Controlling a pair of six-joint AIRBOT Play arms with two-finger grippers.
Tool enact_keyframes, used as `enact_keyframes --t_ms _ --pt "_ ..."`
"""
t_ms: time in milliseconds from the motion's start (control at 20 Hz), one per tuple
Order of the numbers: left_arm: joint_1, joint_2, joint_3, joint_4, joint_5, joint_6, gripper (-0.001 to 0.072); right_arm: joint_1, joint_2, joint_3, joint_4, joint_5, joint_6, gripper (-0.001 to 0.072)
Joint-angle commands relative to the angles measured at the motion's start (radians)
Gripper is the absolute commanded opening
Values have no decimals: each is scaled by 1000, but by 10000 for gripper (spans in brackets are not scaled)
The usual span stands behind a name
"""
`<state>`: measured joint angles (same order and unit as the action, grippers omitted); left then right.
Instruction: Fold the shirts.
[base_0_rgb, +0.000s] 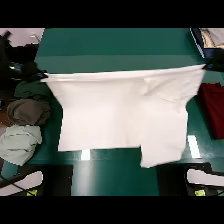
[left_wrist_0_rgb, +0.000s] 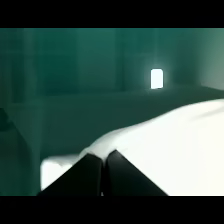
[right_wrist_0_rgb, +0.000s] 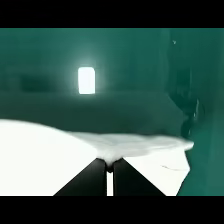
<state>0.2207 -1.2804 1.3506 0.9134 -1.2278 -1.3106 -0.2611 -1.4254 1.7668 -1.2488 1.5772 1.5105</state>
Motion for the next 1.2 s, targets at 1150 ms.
enact_keyframes --t_ms 1150 --pt "-103 -344 -3 192 330 237 23 200 -182 -343 -261 -476 68 17"
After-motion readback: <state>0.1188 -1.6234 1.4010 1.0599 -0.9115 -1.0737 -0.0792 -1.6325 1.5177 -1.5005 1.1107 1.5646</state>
